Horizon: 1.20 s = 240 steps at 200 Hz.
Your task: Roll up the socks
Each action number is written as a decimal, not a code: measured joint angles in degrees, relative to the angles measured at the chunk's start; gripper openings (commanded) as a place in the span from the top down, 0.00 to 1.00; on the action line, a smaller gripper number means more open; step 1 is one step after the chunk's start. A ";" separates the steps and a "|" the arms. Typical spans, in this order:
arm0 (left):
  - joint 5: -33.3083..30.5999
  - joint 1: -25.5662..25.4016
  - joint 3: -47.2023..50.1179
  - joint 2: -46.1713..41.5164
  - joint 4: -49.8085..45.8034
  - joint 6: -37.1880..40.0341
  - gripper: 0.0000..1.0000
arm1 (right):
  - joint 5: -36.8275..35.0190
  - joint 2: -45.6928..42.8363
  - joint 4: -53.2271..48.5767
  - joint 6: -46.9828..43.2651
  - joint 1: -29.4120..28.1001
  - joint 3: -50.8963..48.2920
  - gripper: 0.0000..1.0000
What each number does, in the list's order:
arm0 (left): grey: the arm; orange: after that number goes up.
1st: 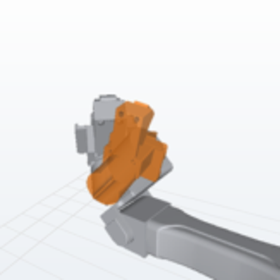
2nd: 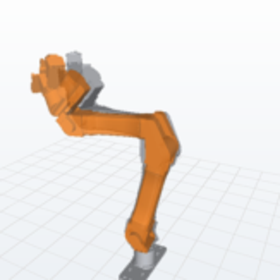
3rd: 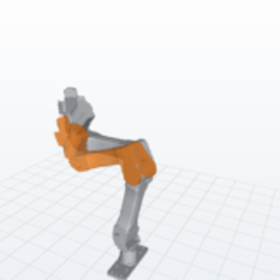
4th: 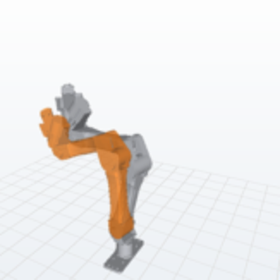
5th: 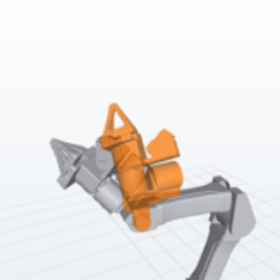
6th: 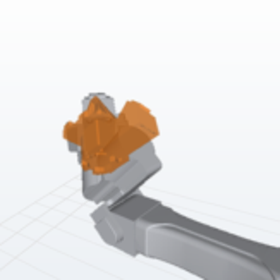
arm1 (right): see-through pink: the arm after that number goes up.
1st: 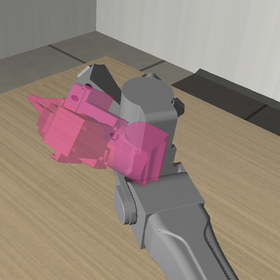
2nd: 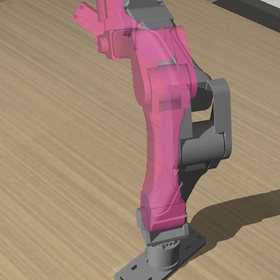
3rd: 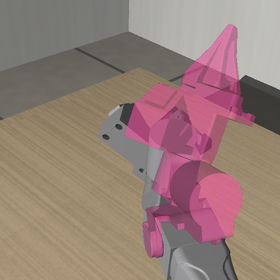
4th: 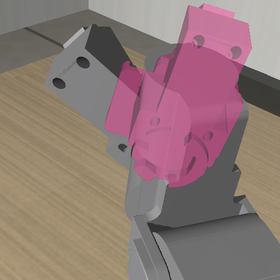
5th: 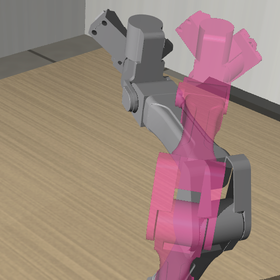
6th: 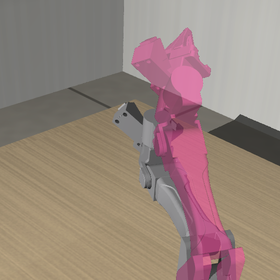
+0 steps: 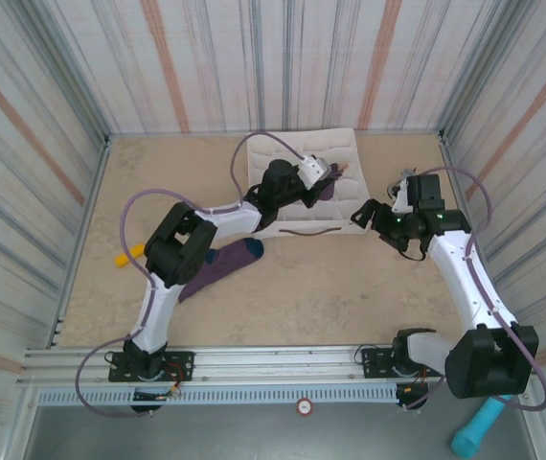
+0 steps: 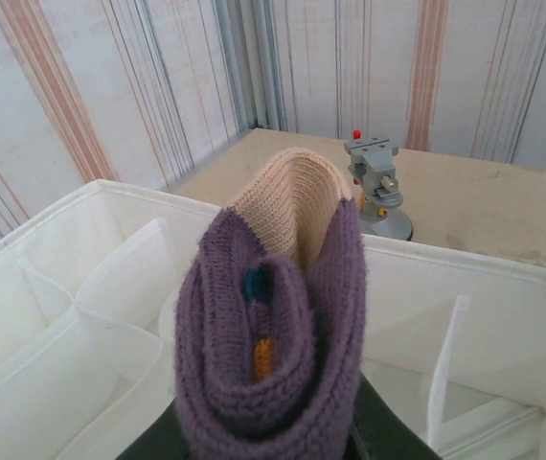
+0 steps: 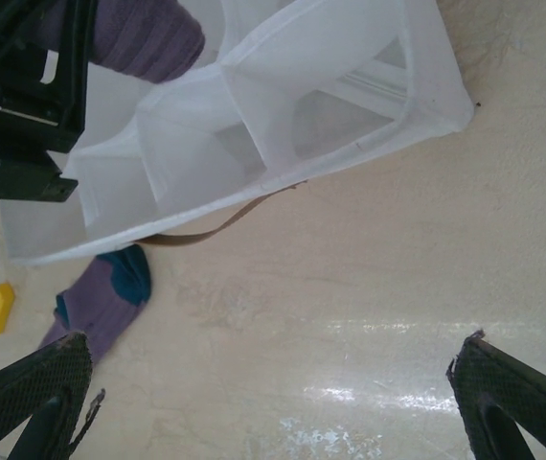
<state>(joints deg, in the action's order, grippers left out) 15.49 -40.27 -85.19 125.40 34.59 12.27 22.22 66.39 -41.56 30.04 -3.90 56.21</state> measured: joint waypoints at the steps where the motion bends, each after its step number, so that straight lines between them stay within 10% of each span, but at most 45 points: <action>1: -0.07 0.00 -0.02 0.09 0.00 0.07 1.00 | 0.02 0.00 0.00 0.00 0.00 -0.02 0.01; 240: -1.60 -2.54 -2.69 2.58 1.14 6.60 1.00 | 0.57 0.33 -0.07 0.02 -1.11 -2.12 0.01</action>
<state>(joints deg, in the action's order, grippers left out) 13.89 -42.81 -87.88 127.98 35.73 18.87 22.79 66.72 -41.63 30.06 -5.02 54.08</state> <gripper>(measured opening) 0.238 0.991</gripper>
